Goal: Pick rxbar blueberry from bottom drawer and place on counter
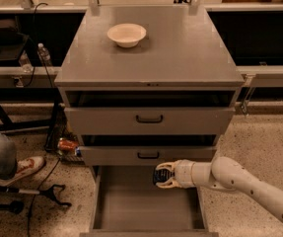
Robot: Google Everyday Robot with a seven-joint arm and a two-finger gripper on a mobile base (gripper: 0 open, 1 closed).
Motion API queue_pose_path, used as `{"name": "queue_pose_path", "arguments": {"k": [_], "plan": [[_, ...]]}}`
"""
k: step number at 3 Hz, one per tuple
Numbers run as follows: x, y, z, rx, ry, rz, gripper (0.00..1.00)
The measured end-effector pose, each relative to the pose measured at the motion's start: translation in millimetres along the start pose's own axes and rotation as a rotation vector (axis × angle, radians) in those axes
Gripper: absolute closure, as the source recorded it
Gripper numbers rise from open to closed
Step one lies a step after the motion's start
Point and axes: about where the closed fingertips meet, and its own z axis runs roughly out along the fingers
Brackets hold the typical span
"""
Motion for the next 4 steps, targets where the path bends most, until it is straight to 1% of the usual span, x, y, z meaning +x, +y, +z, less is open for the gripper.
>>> {"name": "queue_pose_path", "arguments": {"k": [1, 2, 3, 4], "plan": [[-5, -31, -51, 0.102, 0.067, -0.005, 1.00], [-11, -56, -108, 0.233, 0.123, -0.004, 1.00], [-23, -93, -168, 0.382, 0.136, -0.031, 1.00], [-36, -116, -200, 0.432, 0.096, -0.047, 1.00]]}}
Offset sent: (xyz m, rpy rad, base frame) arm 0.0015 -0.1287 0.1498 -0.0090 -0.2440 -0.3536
